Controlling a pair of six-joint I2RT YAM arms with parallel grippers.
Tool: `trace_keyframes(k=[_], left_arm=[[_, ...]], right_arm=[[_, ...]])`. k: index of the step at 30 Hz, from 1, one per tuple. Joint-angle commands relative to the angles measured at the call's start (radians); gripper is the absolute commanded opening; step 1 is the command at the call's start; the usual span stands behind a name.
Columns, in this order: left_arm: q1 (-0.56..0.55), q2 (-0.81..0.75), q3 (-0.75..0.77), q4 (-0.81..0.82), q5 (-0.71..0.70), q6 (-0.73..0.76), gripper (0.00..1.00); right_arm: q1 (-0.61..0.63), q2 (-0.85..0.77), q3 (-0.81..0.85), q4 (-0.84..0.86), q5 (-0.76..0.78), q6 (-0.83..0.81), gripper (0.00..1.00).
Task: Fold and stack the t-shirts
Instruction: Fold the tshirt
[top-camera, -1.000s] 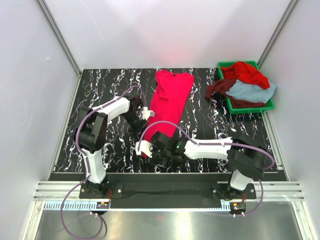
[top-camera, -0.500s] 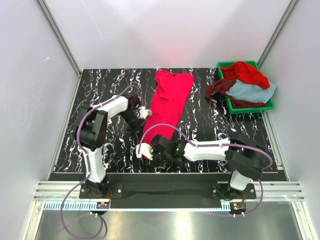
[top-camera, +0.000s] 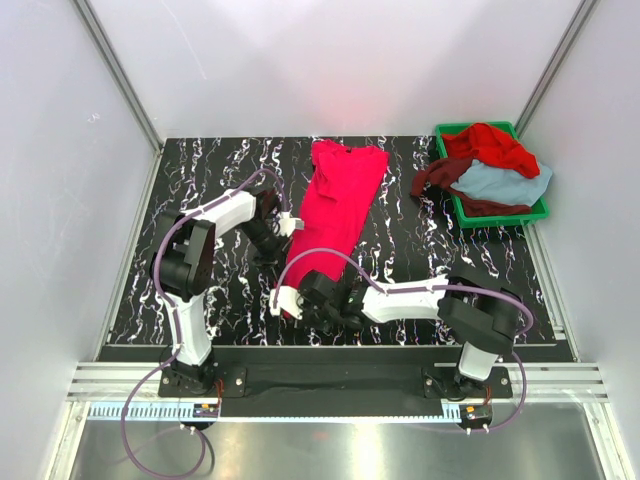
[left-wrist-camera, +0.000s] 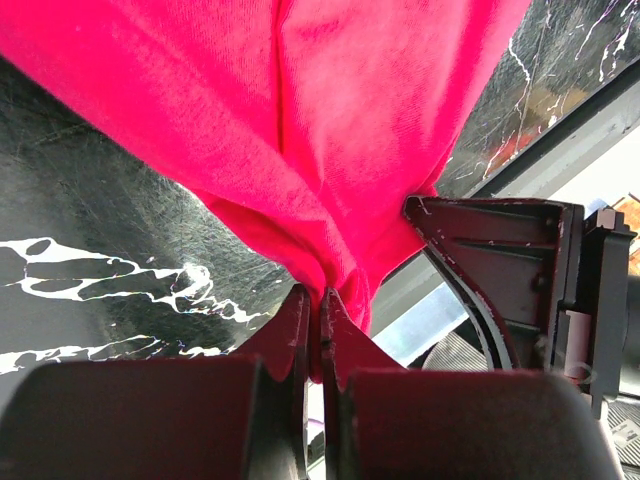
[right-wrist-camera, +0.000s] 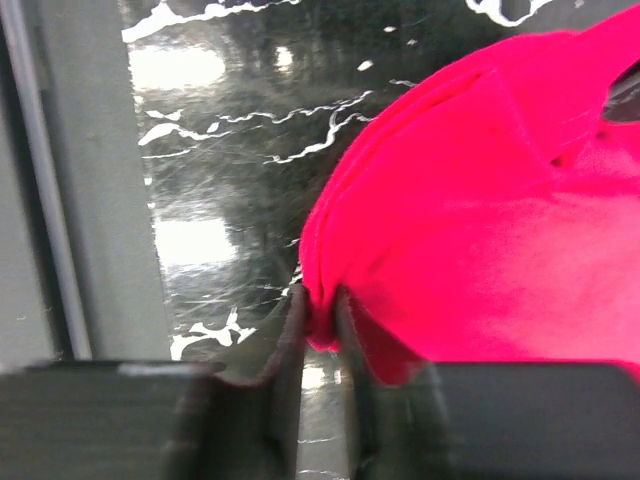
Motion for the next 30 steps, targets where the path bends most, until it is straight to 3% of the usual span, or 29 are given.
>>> trace_keyframes(k=[1,4,8,21,30], left_arm=[[0.005,-0.027,0.024,-0.001,0.015,0.005,0.0],[0.005,-0.028,0.019,-0.004,0.018,0.007,0.0],[0.005,-0.033,0.018,-0.007,0.009,0.009,0.0],[0.005,-0.036,0.1,-0.088,0.024,0.019,0.0],[-0.016,-0.004,0.249,-0.22,0.131,0.096,0.0]], right_arm=[[0.009,0.026,0.011,-0.02,0.043,-0.015,0.15],[0.011,-0.006,0.005,-0.058,0.085,-0.028,0.05],[0.009,-0.091,0.005,-0.156,0.135,-0.058,0.0],[-0.081,-0.38,0.043,-0.429,0.216,-0.124,0.0],[-0.165,-0.46,-0.026,-0.468,0.224,-0.109,0.0]])
